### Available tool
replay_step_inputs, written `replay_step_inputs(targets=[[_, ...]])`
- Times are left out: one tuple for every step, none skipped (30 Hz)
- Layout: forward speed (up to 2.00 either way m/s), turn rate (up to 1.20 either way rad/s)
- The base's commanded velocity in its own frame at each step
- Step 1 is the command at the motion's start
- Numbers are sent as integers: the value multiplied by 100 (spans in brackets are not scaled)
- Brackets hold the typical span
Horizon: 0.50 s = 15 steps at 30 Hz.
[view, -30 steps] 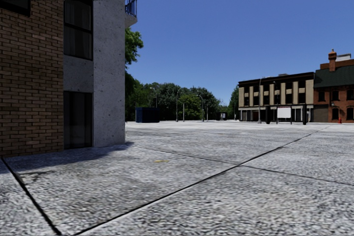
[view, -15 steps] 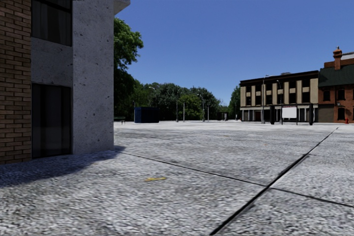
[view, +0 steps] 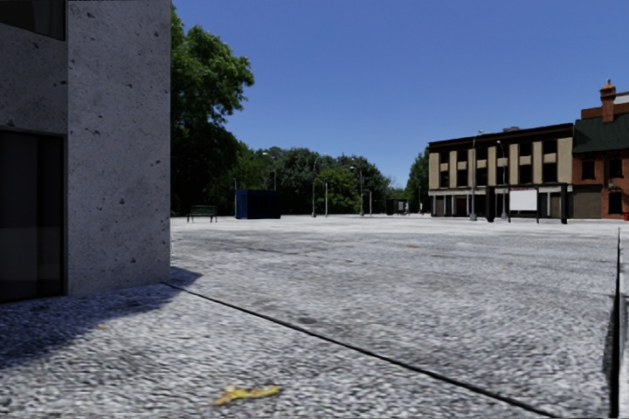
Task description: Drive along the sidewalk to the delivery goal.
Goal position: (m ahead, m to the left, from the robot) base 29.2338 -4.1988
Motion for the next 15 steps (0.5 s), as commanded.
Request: replay_step_inputs(targets=[[200,0],[200,0],[200,0],[200,0],[200,0],[200,0],[200,0],[200,0],[200,0],[200,0],[200,0],[200,0],[200,0],[200,0],[200,0]])
